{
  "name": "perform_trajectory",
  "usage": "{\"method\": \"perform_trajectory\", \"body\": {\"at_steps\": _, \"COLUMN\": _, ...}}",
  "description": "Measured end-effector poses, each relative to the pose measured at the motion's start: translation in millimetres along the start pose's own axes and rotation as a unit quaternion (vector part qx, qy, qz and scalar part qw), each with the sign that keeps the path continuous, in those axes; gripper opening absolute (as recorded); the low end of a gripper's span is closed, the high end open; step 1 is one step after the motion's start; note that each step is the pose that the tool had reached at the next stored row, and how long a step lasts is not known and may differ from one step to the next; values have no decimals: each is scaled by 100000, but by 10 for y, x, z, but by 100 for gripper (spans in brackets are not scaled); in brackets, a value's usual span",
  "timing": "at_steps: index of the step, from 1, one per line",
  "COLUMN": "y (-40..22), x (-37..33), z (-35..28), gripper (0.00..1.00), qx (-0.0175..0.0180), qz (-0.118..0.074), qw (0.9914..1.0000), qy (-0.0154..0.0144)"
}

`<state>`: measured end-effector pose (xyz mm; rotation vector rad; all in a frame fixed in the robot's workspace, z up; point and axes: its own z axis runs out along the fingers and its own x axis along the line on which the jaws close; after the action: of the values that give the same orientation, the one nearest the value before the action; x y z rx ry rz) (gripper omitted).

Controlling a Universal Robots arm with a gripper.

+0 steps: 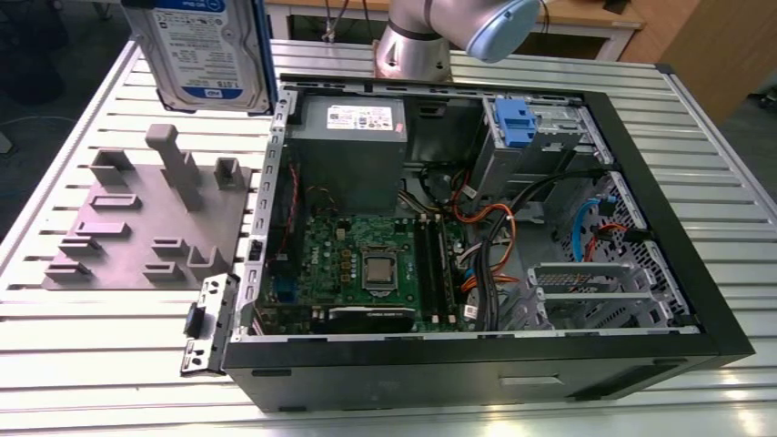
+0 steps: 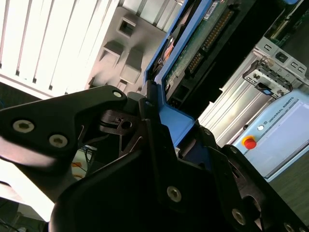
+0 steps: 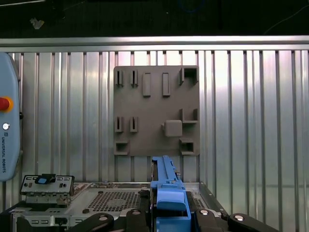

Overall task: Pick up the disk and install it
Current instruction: 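Pick up the disk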

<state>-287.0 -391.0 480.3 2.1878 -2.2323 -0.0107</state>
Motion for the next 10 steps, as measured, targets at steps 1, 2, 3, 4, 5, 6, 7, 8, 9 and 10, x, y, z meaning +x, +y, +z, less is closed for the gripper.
{"method": "perform_trajectory", "body": {"at_steps": 1, "y": 0, "x": 0, "z": 1, "gripper": 36, "qx": 4, "qz": 3, "qw": 100000, "qy": -6}}
{"method": "perform_trajectory", "body": {"at_steps": 2, "y": -4, "x": 0, "z": 0, "gripper": 36, "qx": -2, "qz": -3, "qw": 100000, "qy": -1}}
{"method": "perform_trajectory", "body": {"at_steps": 3, "y": -6, "x": 0, "z": 0, "gripper": 36, "qx": 1, "qz": -1, "qw": 100000, "qy": -3}}
{"method": "perform_trajectory", "body": {"at_steps": 4, "y": -7, "x": 0, "z": 0, "gripper": 36, "qx": 1, "qz": -3, "qw": 100000, "qy": -3}}
{"method": "perform_trajectory", "body": {"at_steps": 5, "y": -8, "x": 0, "z": 0, "gripper": 36, "qx": 0, "qz": -4, "qw": 100000, "qy": -2}}
{"method": "perform_trajectory", "body": {"at_steps": 6, "y": -12, "x": 0, "z": 0, "gripper": 36, "qx": 3, "qz": -7, "qw": 100000, "qy": -2}}
{"method": "perform_trajectory", "body": {"at_steps": 7, "y": -17, "x": 0, "z": 0, "gripper": 36, "qx": 1, "qz": -6, "qw": 100000, "qy": -1}}
{"method": "perform_trajectory", "body": {"at_steps": 8, "y": -21, "x": 0, "z": 0, "gripper": 36, "qx": -1, "qz": -7, "qw": 100000, "qy": 0}}
{"method": "perform_trajectory", "body": {"at_steps": 9, "y": -26, "x": -1, "z": 0, "gripper": 36, "qx": 1, "qz": -2, "qw": 100000, "qy": -2}}
{"method": "perform_trajectory", "body": {"at_steps": 10, "y": -30, "x": -1, "z": 0, "gripper": 36, "qx": 0, "qz": -3, "qw": 100000, "qy": -1}}
